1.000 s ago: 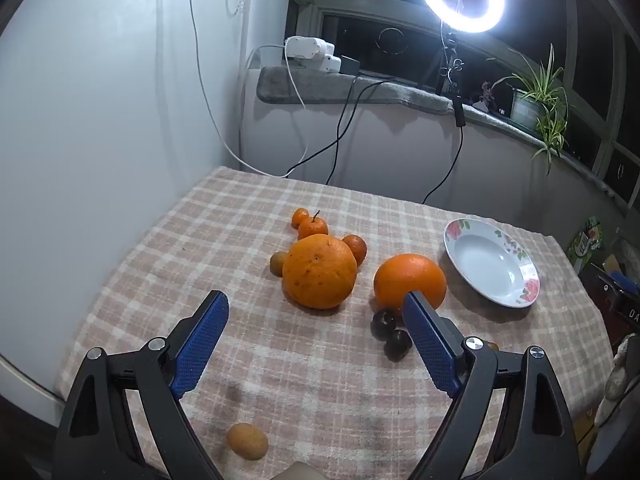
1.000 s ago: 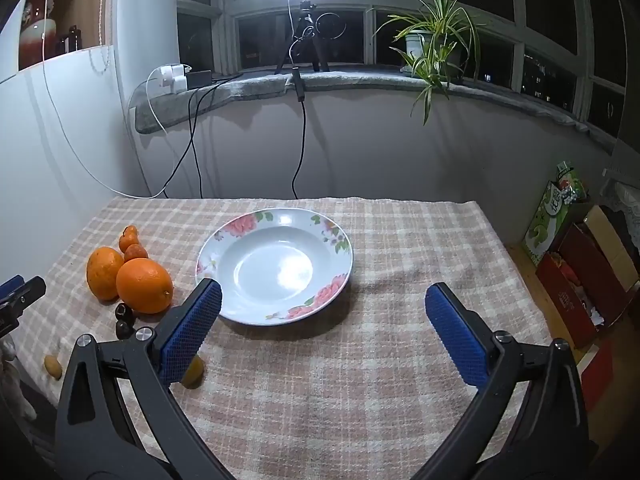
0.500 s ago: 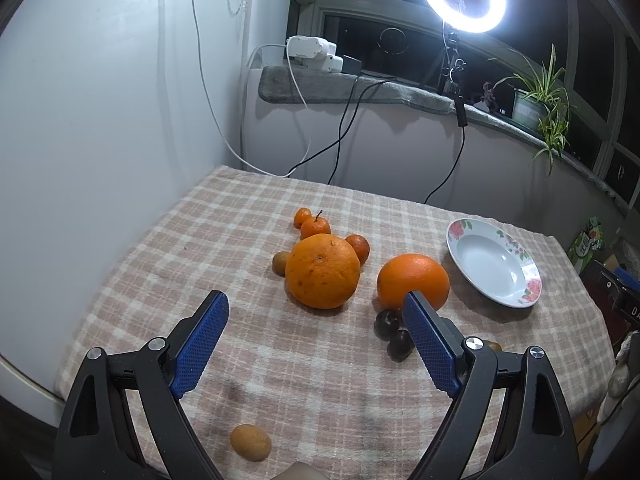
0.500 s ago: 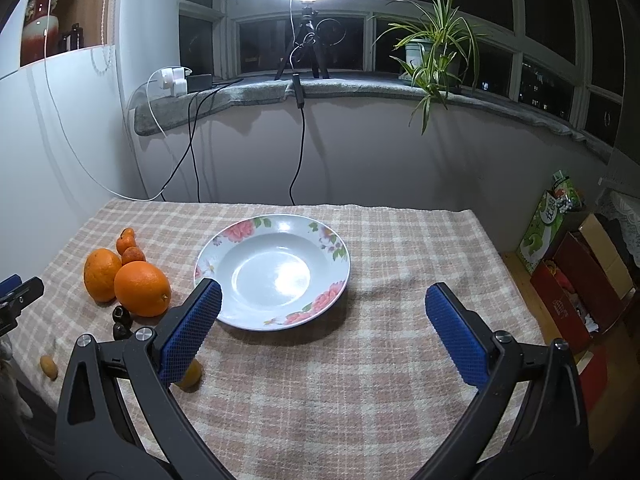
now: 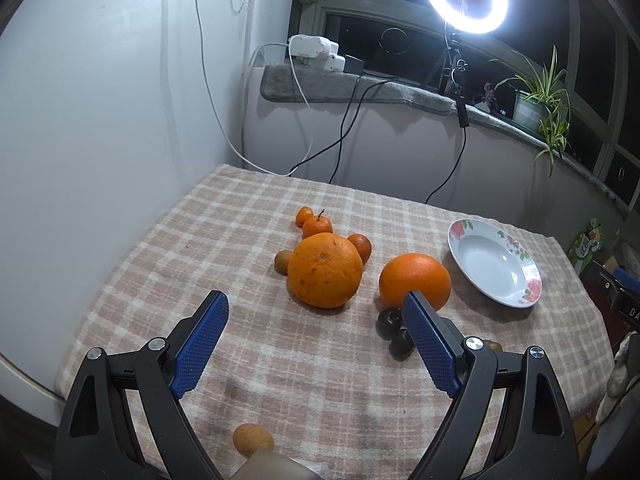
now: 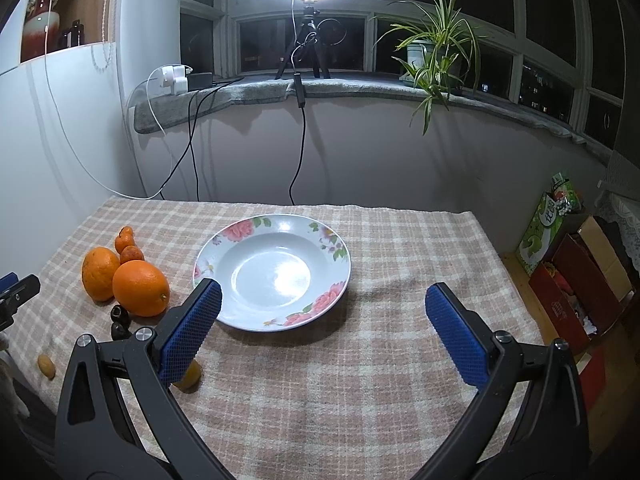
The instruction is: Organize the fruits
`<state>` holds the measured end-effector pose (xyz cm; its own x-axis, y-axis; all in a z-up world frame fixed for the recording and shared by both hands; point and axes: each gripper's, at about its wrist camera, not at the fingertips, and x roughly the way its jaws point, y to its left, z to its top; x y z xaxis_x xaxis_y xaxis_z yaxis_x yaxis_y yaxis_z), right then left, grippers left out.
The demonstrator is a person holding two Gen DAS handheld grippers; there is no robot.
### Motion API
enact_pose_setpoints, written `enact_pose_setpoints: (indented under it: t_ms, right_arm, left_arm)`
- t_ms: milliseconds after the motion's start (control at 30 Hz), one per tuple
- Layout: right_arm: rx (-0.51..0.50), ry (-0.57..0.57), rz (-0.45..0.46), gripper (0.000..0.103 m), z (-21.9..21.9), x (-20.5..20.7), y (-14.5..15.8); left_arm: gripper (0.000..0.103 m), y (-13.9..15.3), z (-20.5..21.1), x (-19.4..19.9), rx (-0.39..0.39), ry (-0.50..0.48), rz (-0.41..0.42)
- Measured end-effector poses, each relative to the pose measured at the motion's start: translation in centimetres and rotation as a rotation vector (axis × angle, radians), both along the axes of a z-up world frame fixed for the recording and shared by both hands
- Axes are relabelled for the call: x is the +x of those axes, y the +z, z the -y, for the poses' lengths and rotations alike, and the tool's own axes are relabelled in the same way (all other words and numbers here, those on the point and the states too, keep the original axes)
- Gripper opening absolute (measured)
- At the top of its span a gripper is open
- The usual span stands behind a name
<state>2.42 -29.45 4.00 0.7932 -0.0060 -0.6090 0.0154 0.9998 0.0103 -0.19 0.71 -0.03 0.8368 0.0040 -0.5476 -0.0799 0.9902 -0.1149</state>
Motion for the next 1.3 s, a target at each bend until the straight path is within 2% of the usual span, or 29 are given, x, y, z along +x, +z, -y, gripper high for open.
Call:
enact_pose_setpoints:
  t_ms: [33, 533, 767, 833, 900, 1033, 1100, 1233, 1300]
  right_arm:
    - [0.001, 0.000, 0.000, 0.103, 0.0, 0.0, 0.0]
    - [-0.005, 0.029, 0.003, 0.103, -0.9, -0.3, -0.2]
    - [0.030, 0.133, -0.012, 0.103, -2.0, -0.5, -0.7]
    - [0.035, 0.181, -0.030, 0.094, -2.7, -0.5, -1.2]
    - [0.044, 0.236, -0.060, 0.090, -3.5, -0.4, -1.9]
    - [0.055, 0.320, -0.117, 0.081, -5.0, -0.3, -3.2]
    - [0.058, 0.350, -0.145, 0.076, -5.8, -0.2, -4.0]
    - [0.090, 0.410, -0.223, 0.068, -7.0, 0.3, -5.8]
    - [0.093, 0.429, -0.250, 0.064, -7.6, 0.4, -6.5]
  left_arm:
    - [0.089, -0.1, 0.1, 0.0, -0.004, -0.003, -0.018]
    - [0.089, -0.4, -0.5, -1.1, 0.007, 0.002, -0.020]
    - [0.085, -1.3, -1.5, -2.5, 0.010, 0.005, -0.046]
    - [0.080, -1.9, -2.3, -3.0, -0.005, 0.009, -0.067]
    - [0.074, -2.4, -2.9, -3.6, -0.007, 0.014, -0.091]
    - [0.067, -3.7, -3.9, -5.0, -0.005, 0.026, -0.145]
    - [0.059, -4.5, -4.1, -5.3, -0.009, 0.021, -0.180]
    - [0.056, -5.7, -4.0, -5.8, 0.013, 0.015, -0.271]
    - [0.055, -6.0, -4.0, -5.7, 0.014, 0.018, -0.286]
